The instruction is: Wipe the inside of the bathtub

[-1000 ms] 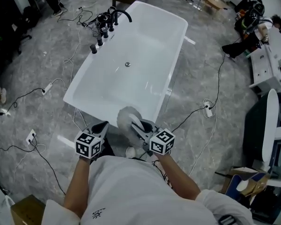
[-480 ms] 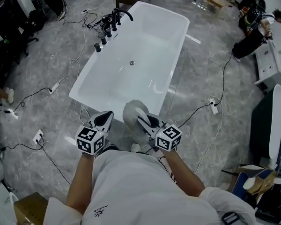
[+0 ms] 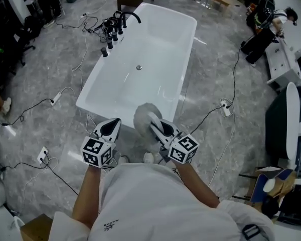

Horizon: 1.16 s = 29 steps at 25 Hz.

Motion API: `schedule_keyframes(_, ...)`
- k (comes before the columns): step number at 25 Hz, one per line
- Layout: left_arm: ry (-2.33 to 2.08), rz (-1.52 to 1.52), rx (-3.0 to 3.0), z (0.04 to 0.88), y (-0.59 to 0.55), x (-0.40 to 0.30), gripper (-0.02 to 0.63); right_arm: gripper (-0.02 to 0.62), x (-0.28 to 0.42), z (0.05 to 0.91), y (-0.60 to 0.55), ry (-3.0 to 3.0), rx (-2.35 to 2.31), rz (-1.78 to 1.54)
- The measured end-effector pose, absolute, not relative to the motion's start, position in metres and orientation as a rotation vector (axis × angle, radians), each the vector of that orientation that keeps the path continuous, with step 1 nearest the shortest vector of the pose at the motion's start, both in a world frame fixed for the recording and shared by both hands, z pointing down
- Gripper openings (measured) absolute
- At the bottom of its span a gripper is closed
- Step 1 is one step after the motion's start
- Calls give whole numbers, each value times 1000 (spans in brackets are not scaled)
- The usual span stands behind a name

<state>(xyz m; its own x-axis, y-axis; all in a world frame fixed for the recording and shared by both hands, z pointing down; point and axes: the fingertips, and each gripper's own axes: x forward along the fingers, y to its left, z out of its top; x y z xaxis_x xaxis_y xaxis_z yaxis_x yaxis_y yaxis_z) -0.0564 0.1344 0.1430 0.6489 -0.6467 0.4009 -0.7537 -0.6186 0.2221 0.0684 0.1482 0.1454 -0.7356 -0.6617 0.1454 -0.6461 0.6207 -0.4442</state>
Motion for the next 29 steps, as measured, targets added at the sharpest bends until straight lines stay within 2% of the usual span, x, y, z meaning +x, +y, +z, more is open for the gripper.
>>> schedule_keyframes(10, -1137, 350, 2529, 136, 142, -95, 11, 94, 80, 139, 160, 2759, -1325, -643)
schedule_keyframes(29, -1119, 298, 2536, 141, 140, -93, 11, 94, 83, 137, 169, 2718, -1518, -551)
